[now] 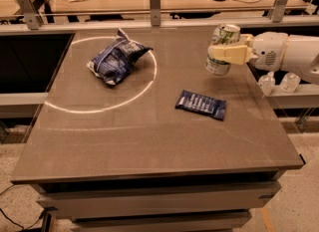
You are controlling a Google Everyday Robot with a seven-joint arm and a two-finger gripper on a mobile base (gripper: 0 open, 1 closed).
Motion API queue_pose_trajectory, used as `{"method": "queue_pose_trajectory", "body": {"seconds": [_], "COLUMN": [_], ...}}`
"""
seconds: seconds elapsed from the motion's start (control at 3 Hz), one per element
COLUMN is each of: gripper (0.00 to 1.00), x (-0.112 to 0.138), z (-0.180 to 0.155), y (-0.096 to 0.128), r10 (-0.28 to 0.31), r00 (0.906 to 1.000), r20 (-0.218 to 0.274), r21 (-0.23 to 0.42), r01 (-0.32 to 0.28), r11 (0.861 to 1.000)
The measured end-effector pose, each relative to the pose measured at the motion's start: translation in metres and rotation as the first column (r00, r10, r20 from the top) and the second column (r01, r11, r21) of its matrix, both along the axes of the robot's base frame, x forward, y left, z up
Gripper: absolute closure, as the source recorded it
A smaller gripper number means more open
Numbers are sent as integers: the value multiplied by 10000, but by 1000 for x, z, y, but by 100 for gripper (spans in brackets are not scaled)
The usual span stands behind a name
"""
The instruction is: Move 7up can near rxbar blueberry
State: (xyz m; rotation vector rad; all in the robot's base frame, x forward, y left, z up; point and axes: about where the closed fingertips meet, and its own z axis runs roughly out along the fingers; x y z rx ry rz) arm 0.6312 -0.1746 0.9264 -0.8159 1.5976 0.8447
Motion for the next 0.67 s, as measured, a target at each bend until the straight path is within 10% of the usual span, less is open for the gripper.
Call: {"method": "queue_pose_trajectory", "body": {"seconds": [0.67], "gripper": [100], "x": [-27], "z": [-19], "y": [25], "r10": [178], "r00": [9997], "r20": [-188], "r21": [-222], "r01": [-182], "r11": [9996]}}
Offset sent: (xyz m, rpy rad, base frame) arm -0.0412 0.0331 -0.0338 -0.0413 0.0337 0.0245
